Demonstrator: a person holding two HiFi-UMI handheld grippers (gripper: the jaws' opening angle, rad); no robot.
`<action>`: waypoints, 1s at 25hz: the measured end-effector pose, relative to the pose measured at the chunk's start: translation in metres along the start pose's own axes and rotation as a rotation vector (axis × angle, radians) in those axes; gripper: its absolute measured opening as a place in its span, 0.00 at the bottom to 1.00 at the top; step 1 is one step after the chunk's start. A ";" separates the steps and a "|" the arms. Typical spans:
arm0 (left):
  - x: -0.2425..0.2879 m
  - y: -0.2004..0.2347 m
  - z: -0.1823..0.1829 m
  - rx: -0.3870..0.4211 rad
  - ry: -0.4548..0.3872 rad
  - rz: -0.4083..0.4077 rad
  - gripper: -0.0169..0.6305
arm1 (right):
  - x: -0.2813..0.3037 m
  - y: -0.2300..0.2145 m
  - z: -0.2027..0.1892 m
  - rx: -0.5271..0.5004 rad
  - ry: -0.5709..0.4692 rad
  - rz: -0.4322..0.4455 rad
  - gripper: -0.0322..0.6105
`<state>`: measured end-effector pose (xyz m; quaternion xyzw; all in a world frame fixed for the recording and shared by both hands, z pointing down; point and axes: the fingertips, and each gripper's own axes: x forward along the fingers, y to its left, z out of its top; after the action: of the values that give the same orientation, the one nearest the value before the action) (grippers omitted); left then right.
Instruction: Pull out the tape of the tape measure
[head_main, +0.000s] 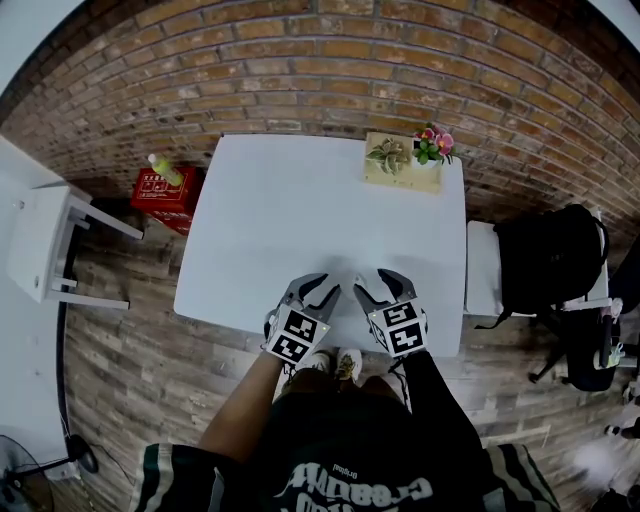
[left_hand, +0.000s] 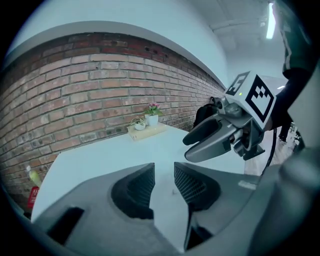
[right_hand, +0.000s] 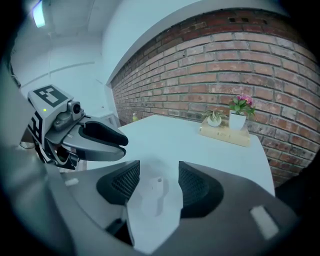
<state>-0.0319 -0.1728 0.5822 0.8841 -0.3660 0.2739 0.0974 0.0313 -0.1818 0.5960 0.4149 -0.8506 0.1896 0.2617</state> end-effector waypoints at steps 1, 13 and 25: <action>0.003 -0.001 -0.005 0.005 0.013 -0.006 0.22 | 0.002 0.002 -0.005 -0.003 0.013 0.005 0.45; 0.031 -0.003 -0.048 0.039 0.135 -0.056 0.22 | 0.023 0.013 -0.063 0.017 0.166 0.065 0.47; 0.047 -0.009 -0.069 0.106 0.194 -0.082 0.22 | 0.042 0.016 -0.087 -0.065 0.223 0.060 0.40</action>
<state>-0.0266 -0.1686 0.6663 0.8716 -0.3032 0.3729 0.0967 0.0214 -0.1506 0.6881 0.3567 -0.8341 0.2145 0.3621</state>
